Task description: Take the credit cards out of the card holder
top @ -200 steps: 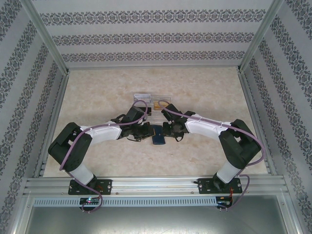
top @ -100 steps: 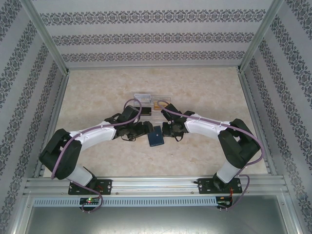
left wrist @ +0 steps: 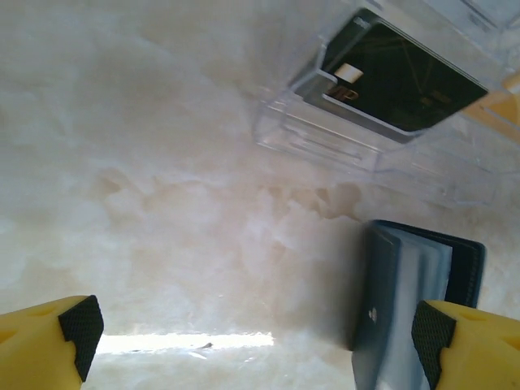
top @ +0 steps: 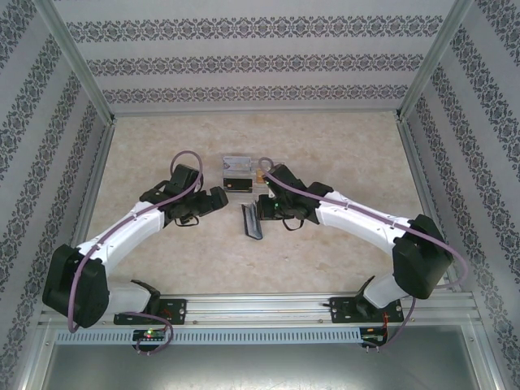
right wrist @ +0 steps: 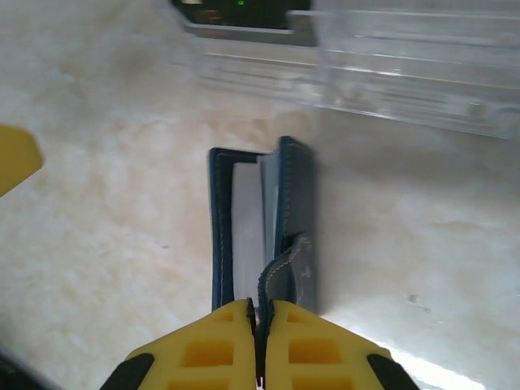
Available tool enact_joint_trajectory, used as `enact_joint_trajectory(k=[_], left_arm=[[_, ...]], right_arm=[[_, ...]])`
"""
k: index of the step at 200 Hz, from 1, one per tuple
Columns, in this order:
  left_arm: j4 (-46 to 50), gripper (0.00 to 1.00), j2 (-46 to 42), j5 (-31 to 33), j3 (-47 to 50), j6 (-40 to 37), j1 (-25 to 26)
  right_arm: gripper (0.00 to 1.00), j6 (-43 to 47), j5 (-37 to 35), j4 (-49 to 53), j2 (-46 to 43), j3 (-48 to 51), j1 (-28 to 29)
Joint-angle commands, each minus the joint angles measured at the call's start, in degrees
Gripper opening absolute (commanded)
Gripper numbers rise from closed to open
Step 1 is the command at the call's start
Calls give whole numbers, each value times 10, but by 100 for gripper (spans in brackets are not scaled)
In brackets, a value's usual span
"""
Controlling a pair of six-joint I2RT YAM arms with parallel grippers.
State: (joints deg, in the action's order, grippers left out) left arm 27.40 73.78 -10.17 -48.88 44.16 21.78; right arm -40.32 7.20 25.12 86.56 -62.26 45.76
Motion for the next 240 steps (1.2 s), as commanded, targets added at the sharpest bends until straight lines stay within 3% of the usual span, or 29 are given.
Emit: enact_joint_trajectory(k=[1,28,79,140,184,212,240], left_arm=[[57,99,-16,31,-6,-13,-12],[58,99,-22,35,13,-5,-17],[46,99,-14,-13,11,0,-20],[28,99,24,-116,-8,-21,-15],[-53,100,34,-179,5,2,3],[-76,93,56,-196,-4,20,22],[-87,79,88,-214,-23,38,48]], right_arm=[[9,-5,11,-9,16,-25,16],[9,-4,9,2,39,-45,27],[9,-8,-15,26,24,-28,19],[9,8,-13,51,-39,75,-55],[9,5,-6,35,-46,139,-109],[9,19,1,25,-30,149,-132],[8,34,7,20,-14,144,-142]])
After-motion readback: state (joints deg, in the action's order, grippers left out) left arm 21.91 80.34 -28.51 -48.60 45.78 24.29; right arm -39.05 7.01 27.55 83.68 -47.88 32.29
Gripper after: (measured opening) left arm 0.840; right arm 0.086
